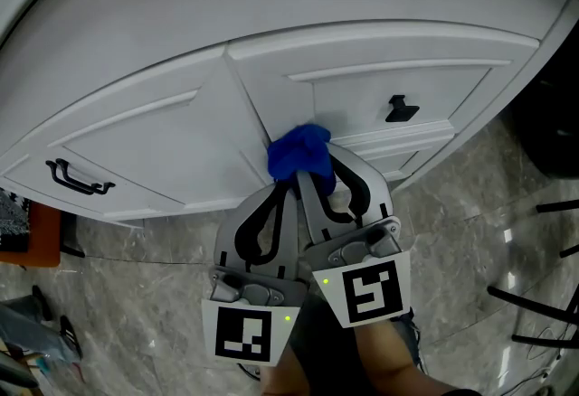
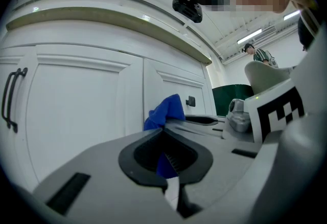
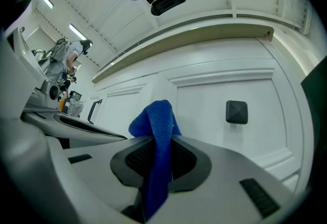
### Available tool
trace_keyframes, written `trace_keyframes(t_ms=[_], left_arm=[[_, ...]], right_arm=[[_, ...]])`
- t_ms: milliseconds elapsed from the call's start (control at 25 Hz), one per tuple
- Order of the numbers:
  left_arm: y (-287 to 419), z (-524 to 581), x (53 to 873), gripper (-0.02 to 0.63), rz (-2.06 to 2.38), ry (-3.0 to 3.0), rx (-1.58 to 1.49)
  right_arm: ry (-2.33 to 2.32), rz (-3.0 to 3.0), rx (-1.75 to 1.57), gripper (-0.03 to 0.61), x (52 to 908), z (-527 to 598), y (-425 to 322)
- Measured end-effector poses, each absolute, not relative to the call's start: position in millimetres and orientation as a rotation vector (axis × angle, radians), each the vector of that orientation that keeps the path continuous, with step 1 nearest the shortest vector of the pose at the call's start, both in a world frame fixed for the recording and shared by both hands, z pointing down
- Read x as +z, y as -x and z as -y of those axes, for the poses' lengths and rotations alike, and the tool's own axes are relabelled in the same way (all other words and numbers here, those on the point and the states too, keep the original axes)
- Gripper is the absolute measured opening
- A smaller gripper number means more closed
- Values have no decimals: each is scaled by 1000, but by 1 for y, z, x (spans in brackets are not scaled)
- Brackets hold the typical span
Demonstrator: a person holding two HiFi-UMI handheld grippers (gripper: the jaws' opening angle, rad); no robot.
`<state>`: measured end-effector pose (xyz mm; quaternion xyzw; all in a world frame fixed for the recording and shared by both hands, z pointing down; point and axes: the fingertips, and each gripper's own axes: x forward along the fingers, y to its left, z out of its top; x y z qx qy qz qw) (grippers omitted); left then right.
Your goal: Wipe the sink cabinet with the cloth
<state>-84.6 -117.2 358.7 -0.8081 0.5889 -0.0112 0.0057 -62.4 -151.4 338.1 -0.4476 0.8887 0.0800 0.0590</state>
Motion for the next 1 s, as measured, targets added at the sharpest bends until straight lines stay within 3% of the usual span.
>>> trace_keyframes(t_ms=[1000], left_arm=[[76, 115, 355, 5, -1817, 2537, -46]], right_arm=[[1577, -2604, 281, 58, 340, 170, 9]])
